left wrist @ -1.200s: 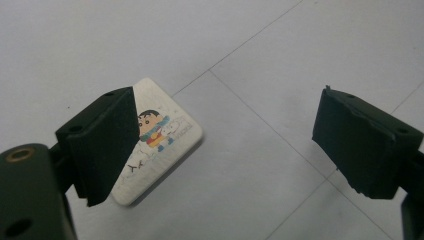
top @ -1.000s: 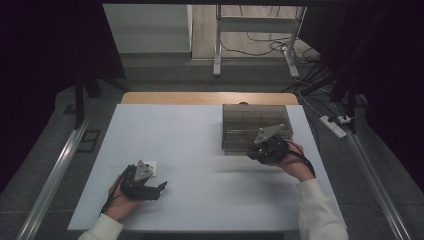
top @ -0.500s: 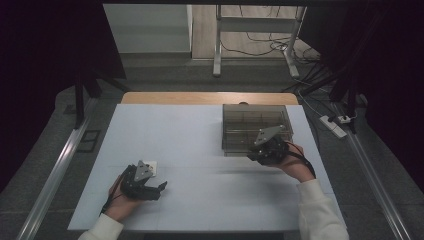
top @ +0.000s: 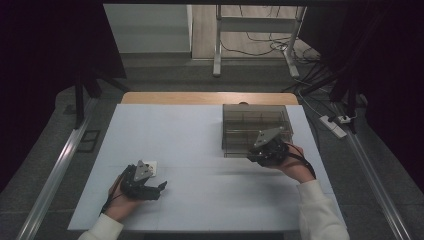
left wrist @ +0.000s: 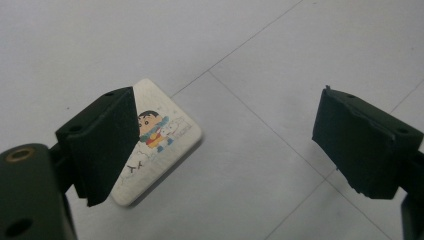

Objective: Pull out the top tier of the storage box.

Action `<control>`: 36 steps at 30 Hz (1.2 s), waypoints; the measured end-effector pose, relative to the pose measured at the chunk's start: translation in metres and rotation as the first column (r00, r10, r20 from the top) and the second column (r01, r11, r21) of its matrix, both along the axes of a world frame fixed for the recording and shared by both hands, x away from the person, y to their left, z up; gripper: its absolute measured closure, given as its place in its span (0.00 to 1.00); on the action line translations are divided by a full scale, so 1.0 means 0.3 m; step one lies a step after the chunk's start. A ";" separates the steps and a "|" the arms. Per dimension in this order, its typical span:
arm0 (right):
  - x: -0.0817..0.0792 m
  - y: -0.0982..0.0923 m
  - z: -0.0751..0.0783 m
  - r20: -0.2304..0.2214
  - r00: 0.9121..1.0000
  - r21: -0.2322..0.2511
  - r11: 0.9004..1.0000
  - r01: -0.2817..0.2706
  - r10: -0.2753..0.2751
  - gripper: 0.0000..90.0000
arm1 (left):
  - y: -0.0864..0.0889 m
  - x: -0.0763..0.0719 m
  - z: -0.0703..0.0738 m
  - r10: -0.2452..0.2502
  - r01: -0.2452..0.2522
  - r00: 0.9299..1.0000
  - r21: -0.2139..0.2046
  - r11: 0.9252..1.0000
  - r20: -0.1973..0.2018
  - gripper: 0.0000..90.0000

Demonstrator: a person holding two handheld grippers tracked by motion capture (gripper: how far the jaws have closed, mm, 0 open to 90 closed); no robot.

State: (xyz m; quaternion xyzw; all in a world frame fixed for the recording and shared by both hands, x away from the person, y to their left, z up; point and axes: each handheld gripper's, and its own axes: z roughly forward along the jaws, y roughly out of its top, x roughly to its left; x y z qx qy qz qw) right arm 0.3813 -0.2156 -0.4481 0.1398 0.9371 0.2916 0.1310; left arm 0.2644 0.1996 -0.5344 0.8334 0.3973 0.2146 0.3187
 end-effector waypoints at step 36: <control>-0.005 -0.005 -0.002 -0.003 1.000 0.007 1.000 -0.004 0.004 0.77 | -0.002 0.000 -0.002 -0.001 0.001 1.000 0.006 1.000 -0.002 0.13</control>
